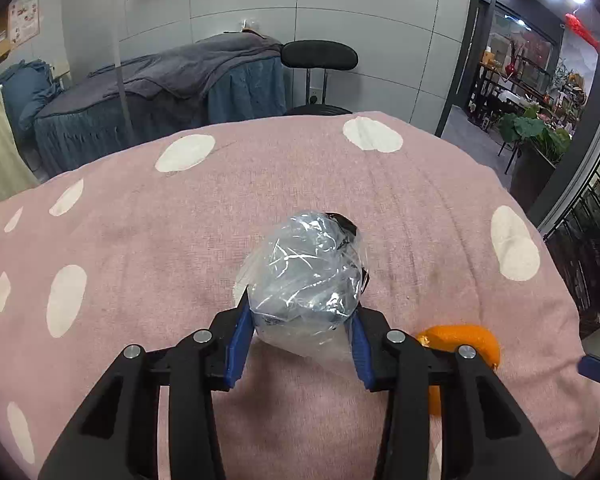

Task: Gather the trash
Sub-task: 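Grasp the clear plastic cup with the left gripper while the right grasps the orange peel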

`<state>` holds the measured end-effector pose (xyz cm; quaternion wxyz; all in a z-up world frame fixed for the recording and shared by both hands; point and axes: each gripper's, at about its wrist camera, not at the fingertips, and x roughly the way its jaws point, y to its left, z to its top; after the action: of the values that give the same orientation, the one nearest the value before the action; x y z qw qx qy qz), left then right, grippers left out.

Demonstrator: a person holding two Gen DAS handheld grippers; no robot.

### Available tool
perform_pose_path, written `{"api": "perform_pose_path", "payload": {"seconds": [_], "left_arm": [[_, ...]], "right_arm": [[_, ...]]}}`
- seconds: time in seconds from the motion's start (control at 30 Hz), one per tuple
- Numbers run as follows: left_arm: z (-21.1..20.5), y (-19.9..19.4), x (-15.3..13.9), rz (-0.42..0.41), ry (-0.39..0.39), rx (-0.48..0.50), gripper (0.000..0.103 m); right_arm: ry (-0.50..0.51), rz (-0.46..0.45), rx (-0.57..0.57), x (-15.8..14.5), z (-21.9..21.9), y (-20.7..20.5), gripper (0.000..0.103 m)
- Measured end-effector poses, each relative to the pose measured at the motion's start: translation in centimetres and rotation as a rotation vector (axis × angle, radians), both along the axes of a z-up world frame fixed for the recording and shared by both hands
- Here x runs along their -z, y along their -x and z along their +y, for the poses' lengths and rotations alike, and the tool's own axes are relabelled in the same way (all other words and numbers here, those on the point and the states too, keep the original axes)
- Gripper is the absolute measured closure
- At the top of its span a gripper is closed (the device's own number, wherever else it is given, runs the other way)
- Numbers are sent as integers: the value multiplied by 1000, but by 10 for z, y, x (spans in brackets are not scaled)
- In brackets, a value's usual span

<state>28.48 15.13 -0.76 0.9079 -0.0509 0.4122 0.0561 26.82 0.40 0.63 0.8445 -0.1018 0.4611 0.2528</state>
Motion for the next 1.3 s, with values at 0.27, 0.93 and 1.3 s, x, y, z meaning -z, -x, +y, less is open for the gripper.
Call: {"api": "perform_pose_path", "payload": {"seconds": [0.27, 0.93, 1.3], "left_arm": [[11, 31, -15, -49, 14, -7, 61], [4, 68, -14, -58, 44, 1, 61], [-70, 82, -20, -75, 70, 172, 61]], "right_arm": [[187, 68, -82, 37, 57, -50, 14], [28, 56, -48, 8, 13, -25, 63], [-125, -98, 228, -39, -107, 13, 63]]}}
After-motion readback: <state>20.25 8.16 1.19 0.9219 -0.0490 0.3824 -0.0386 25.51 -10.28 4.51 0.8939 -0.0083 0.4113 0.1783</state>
